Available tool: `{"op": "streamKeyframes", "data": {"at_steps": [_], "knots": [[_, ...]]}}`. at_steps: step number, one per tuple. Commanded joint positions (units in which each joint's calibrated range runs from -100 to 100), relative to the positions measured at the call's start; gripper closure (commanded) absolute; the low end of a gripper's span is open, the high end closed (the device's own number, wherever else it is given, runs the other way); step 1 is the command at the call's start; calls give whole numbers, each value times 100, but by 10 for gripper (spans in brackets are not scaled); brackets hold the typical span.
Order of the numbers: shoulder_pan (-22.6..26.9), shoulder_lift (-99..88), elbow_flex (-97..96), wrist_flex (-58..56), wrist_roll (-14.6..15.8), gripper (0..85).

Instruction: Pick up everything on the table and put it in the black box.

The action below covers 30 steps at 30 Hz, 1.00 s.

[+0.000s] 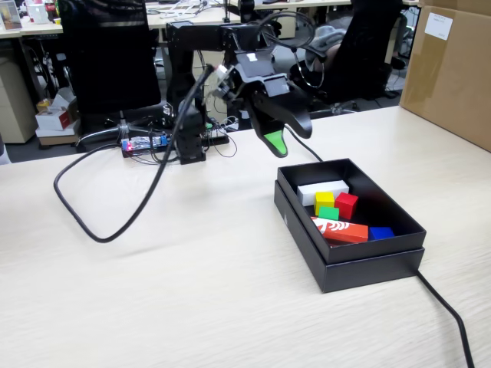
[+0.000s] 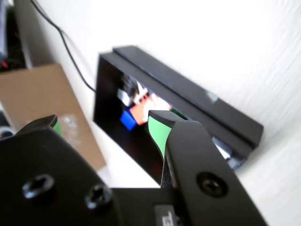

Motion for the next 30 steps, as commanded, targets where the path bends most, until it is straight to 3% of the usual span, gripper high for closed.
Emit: {"op": "streamKeyframes", "data": {"at_steps": [1, 15, 23, 24, 30], "knots": [[-151, -769, -74, 198, -117, 426], [-562, -3546, -4788, 2298, -186, 415], [-664, -4728, -6429, 2946, 39, 412], [-674, -4889, -6783, 3196, 44, 374], [-791, -5187, -8188, 4622, 5, 362]]}}
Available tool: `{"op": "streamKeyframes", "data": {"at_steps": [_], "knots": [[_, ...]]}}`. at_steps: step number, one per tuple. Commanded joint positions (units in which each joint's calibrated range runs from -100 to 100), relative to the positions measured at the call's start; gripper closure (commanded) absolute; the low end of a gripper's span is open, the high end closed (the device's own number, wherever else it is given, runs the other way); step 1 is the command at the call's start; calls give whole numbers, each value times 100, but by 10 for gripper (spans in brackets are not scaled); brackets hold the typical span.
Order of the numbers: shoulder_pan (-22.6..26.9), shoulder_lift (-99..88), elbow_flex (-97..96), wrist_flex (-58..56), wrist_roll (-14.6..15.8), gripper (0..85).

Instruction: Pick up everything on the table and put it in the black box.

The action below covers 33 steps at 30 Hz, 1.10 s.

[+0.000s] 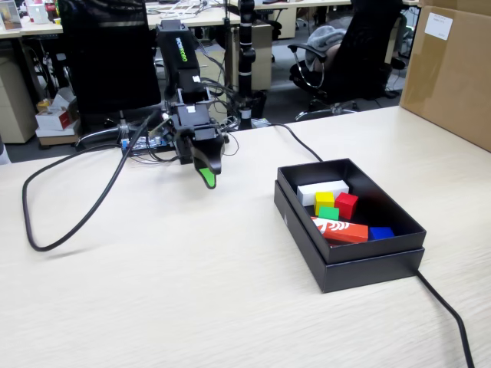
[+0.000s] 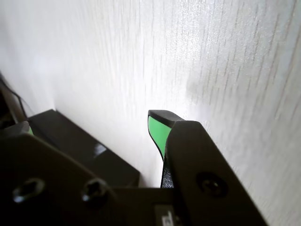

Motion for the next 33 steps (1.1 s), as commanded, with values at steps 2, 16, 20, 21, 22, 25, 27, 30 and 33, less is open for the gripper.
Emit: {"op": "streamKeyframes", "data": {"at_steps": [2, 16, 20, 21, 22, 25, 27, 30, 33], "knots": [[-83, -562, -645, 1299, -63, 362], [24, -585, -2050, 2250, -112, 355], [-63, -620, -2513, 2500, -103, 351], [-73, -608, -2513, 2500, -103, 351], [-88, -597, -2522, 2500, -107, 351], [-166, -470, -2603, 2500, -107, 350], [-215, -413, -2621, 2500, -107, 350], [-225, -356, -2621, 2457, -107, 354], [-215, -356, -2612, 2457, -107, 362]]}}
